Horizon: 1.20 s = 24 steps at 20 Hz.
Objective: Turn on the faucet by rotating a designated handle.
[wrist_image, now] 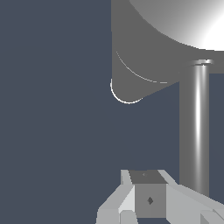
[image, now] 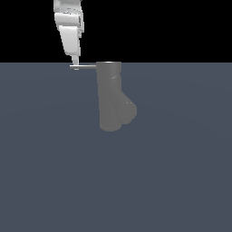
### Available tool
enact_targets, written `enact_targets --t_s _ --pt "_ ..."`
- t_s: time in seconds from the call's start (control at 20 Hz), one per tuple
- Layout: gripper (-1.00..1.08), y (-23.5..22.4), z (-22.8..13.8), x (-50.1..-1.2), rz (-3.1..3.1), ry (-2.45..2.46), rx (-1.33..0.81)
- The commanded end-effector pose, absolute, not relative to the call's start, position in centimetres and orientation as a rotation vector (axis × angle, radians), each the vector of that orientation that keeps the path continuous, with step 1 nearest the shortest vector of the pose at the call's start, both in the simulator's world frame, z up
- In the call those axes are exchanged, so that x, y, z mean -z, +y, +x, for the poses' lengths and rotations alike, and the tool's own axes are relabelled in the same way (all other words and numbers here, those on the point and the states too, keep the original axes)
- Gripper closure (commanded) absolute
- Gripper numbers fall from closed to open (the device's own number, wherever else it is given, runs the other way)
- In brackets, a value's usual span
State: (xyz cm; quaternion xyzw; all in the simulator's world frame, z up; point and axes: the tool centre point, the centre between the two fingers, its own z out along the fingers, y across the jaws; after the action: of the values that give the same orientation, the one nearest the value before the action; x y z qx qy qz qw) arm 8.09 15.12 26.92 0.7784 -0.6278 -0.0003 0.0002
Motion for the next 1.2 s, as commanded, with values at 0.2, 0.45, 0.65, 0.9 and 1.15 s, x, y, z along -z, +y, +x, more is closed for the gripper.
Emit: enact_targets --t_s 0.2,0.45,0.65,0.9,1.15 --pt "1.08 14.7 6.5 -26.9 2.445 -1.972 0.001" --pt "1.08 14.3 5.2 -26.9 2.445 -1.972 0.001" --pt "1.08 14.0 4.1 -26.9 2.445 -1.972 0.001" --pt "1.08 13.6 2.8 -26.9 2.445 -1.973 0.0" --pt "1.08 13.2 1.4 -26.9 2.445 -1.973 0.0"
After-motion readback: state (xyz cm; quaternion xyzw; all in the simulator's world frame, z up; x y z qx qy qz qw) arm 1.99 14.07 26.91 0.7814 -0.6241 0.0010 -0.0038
